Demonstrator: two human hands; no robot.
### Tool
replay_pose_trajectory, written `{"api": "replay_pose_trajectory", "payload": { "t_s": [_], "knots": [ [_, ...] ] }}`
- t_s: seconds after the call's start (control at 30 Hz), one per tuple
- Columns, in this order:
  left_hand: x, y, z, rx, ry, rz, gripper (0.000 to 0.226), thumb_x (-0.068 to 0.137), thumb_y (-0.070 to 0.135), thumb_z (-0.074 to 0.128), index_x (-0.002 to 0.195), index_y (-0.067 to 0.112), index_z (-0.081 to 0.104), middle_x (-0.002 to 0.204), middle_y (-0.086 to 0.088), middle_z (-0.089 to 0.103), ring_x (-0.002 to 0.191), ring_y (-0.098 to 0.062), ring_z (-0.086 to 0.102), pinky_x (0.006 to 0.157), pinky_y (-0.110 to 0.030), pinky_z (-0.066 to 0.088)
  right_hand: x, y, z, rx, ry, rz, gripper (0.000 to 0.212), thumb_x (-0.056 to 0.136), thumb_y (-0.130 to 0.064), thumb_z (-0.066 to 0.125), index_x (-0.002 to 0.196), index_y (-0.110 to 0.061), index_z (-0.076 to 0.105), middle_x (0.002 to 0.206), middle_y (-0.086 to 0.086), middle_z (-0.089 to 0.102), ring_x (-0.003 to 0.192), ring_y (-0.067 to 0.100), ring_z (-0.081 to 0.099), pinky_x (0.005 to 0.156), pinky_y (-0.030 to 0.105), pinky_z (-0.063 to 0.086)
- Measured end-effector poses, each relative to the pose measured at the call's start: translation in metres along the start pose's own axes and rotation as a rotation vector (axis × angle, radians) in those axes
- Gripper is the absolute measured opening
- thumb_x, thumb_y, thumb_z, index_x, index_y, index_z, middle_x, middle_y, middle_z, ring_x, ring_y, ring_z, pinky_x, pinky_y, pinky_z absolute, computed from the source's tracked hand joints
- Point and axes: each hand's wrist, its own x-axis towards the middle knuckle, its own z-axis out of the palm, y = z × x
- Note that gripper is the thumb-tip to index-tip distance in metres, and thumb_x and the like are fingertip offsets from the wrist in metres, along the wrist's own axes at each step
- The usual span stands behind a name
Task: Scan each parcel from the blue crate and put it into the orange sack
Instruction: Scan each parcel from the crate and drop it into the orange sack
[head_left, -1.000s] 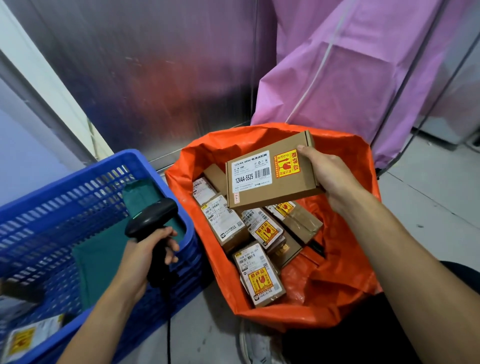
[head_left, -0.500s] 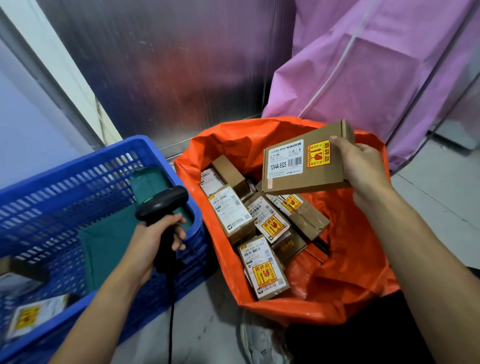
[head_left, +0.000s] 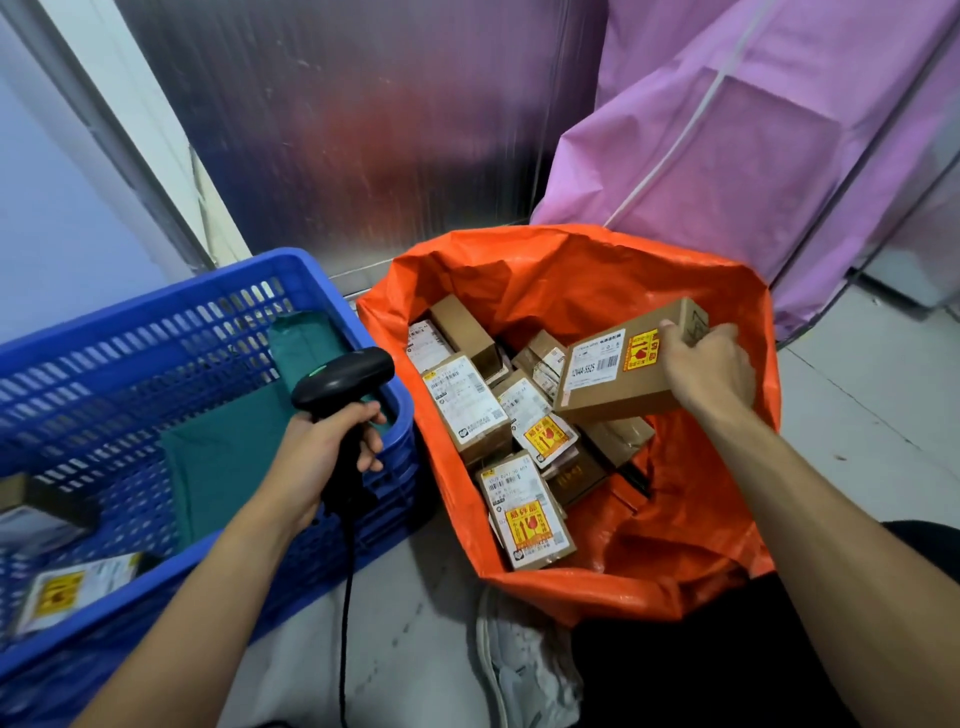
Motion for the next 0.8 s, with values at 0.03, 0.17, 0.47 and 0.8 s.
{"api": "replay_pose_trajectory", "payload": {
  "t_s": [0.03,0.17,0.47,0.8],
  "knots": [
    [0.0,0.0,-0.001,0.003,-0.003,0.003,0.02,0.099,0.009,0.063,0.082,0.001,0.068,0.062,-0.017,0.06,0.041,-0.019,0.045,0.053,-0.031,0.056,0.0,0.003,0.002,-0.026,-0.016,0.01,0.068,0.1,-0.055,0.049,0.135,0.003,0.046,0.136,0.028,0.059,0.123,0.048,0.057,0.098,0.047,0.045],
    [0.001,0.0,-0.001,0.011,-0.013,0.003,0.02,0.099,0.011,0.063,0.082,0.001,0.069,0.063,-0.017,0.06,0.042,-0.019,0.046,0.054,-0.031,0.056,0.002,0.007,0.008,-0.045,0.014,0.039,0.068,0.102,-0.054,0.044,0.138,0.004,0.042,0.136,0.03,0.058,0.124,0.048,0.057,0.1,0.047,0.044],
    [-0.001,-0.004,-0.002,0.068,-0.009,0.028,0.019,0.1,0.009,0.062,0.087,-0.004,0.067,0.063,-0.017,0.06,0.043,-0.019,0.046,0.054,-0.03,0.056,0.023,0.03,0.04,0.132,-0.14,0.321,0.066,0.106,-0.048,0.039,0.148,0.003,0.035,0.147,0.025,0.051,0.133,0.044,0.051,0.106,0.044,0.041],
    [-0.012,-0.002,0.006,0.044,0.006,0.018,0.016,0.099,0.009,0.062,0.086,-0.001,0.065,0.062,-0.012,0.059,0.042,-0.017,0.046,0.051,-0.028,0.055,0.012,0.047,0.079,0.083,-0.348,0.309,0.049,0.102,-0.041,0.048,0.134,-0.004,0.046,0.1,0.013,0.07,0.076,0.031,0.074,0.088,0.048,0.06]
  ]
}}
